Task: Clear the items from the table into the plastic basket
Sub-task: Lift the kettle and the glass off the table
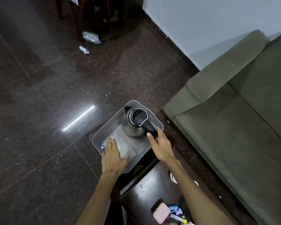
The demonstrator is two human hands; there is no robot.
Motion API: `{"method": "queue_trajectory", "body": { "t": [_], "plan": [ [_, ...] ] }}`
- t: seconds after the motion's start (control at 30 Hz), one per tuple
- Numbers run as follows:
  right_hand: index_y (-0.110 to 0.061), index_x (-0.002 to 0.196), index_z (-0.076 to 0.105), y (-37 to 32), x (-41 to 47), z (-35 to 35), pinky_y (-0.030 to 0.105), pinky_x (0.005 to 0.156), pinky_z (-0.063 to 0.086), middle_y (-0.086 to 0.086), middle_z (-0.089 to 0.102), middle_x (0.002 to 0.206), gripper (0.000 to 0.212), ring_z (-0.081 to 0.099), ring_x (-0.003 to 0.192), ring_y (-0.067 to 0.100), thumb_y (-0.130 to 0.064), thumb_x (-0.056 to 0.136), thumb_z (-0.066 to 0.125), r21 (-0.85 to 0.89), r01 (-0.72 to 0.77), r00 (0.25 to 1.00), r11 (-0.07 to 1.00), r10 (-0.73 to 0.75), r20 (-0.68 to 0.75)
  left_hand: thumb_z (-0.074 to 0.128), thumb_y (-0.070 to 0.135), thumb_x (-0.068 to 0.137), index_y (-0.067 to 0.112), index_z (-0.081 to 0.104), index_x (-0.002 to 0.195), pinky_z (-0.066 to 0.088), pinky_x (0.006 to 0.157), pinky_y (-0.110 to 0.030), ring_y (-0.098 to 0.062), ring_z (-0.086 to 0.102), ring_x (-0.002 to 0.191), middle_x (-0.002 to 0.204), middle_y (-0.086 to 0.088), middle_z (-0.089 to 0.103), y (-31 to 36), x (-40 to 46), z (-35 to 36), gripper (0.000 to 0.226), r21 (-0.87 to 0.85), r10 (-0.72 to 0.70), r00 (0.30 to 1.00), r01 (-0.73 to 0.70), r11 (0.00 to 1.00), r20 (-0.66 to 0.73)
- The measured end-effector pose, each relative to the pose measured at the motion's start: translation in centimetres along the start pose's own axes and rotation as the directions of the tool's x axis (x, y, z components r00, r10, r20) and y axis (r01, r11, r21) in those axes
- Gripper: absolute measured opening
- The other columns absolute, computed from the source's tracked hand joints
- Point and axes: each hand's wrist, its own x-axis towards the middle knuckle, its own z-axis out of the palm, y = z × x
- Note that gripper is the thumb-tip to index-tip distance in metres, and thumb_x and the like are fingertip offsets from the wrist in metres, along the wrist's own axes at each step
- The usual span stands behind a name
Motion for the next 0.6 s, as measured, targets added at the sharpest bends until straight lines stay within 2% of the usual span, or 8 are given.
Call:
{"method": "queue_trajectory", "body": {
  "t": [0.07,0.1,0.2,0.3,0.37,0.47,0.53,0.6],
  "plan": [
    [-0.041,0.142,0.053,0.5,1.5,0.6,0.029,0.092,0.047,-0.007,0.069,0.117,0.055,0.067,0.102,0.006,-0.069,0.095,0.052,0.179,-0.034,0.999,0.983,0.034,0.003,0.066,0.052,0.089,0.005,0.005,0.165,0.030,0.126,-0.048,-0.029,0.013,0.162,0.174,-0.013,0.009,-0.7,1.5,1.3,0.108,-0.031,-0.027,0.999,0.028,0.999,0.036],
    [-0.043,0.127,0.063,0.8,2.1,0.8,0.027,0.085,0.048,-0.011,0.073,0.104,0.045,0.067,0.091,0.001,-0.070,0.092,0.055,0.254,-0.023,1.000,0.967,0.027,-0.013,0.069,0.052,0.088,0.005,0.005,0.165,0.033,0.124,-0.047,-0.030,0.016,0.161,0.173,-0.013,0.011,-1.2,2.0,2.0,0.110,-0.032,-0.035,0.998,0.037,0.999,0.058],
    [-0.024,0.096,0.074,2.0,4.0,1.7,0.023,0.081,0.049,-0.007,0.074,0.088,0.042,0.066,0.084,0.005,-0.066,0.089,0.067,0.474,0.026,0.998,0.880,0.002,-0.057,0.079,0.045,0.084,0.008,0.016,0.163,0.050,0.110,-0.046,-0.033,0.040,0.148,0.164,-0.012,0.030,-2.0,3.1,3.8,0.108,-0.090,-0.058,0.997,0.062,0.994,0.046],
    [-0.019,0.080,0.069,2.6,5.7,3.2,0.018,0.076,0.049,0.000,0.065,0.077,0.046,0.061,0.076,0.010,-0.064,0.088,0.070,0.571,0.081,0.995,0.817,-0.036,-0.089,0.086,0.039,0.076,0.012,0.035,0.155,0.056,0.097,-0.048,-0.031,0.052,0.132,0.148,-0.008,0.046,-2.7,3.7,5.0,0.098,-0.157,-0.039,0.996,0.025,0.987,-0.084],
    [-0.009,0.071,0.060,2.7,6.5,4.3,0.019,0.064,0.045,0.010,0.054,0.067,0.056,0.053,0.066,0.015,-0.062,0.088,0.072,0.627,0.124,0.989,0.769,-0.041,-0.145,0.088,0.037,0.069,0.013,0.043,0.146,0.056,0.095,-0.049,-0.031,0.055,0.125,0.138,-0.006,0.052,-3.1,3.9,5.7,0.092,-0.220,-0.035,0.988,0.002,0.976,-0.148],
    [0.007,0.059,0.039,2.9,7.2,6.0,0.030,0.049,0.029,0.028,0.036,0.055,0.076,0.031,0.051,0.030,-0.053,0.090,0.074,0.664,0.217,0.956,0.716,-0.017,-0.293,0.089,0.035,0.064,0.014,0.048,0.136,0.053,0.099,-0.053,-0.029,0.058,0.119,0.126,-0.003,0.058,-3.7,3.8,6.6,0.086,-0.341,-0.048,0.973,-0.034,0.939,-0.228],
    [0.005,0.054,0.031,2.4,7.6,6.9,0.039,0.048,0.023,0.026,0.028,0.050,0.073,0.024,0.048,0.040,-0.043,0.091,0.073,0.657,0.274,0.919,0.703,0.010,-0.394,0.089,0.036,0.061,0.015,0.050,0.132,0.052,0.097,-0.055,-0.028,0.059,0.114,0.122,-0.002,0.060,-4.0,3.8,6.9,0.083,-0.379,-0.052,0.958,-0.062,0.923,-0.283],
    [0.004,0.052,0.030,1.8,7.9,7.5,0.043,0.048,0.022,0.023,0.027,0.048,0.071,0.025,0.046,0.041,-0.039,0.090,0.072,0.638,0.311,0.881,0.705,0.038,-0.472,0.088,0.040,0.060,0.017,0.051,0.131,0.052,0.096,-0.054,-0.024,0.058,0.112,0.122,0.000,0.060,-4.1,3.7,7.1,0.083,-0.389,-0.051,0.941,-0.089,0.917,-0.335]
  ]
}}
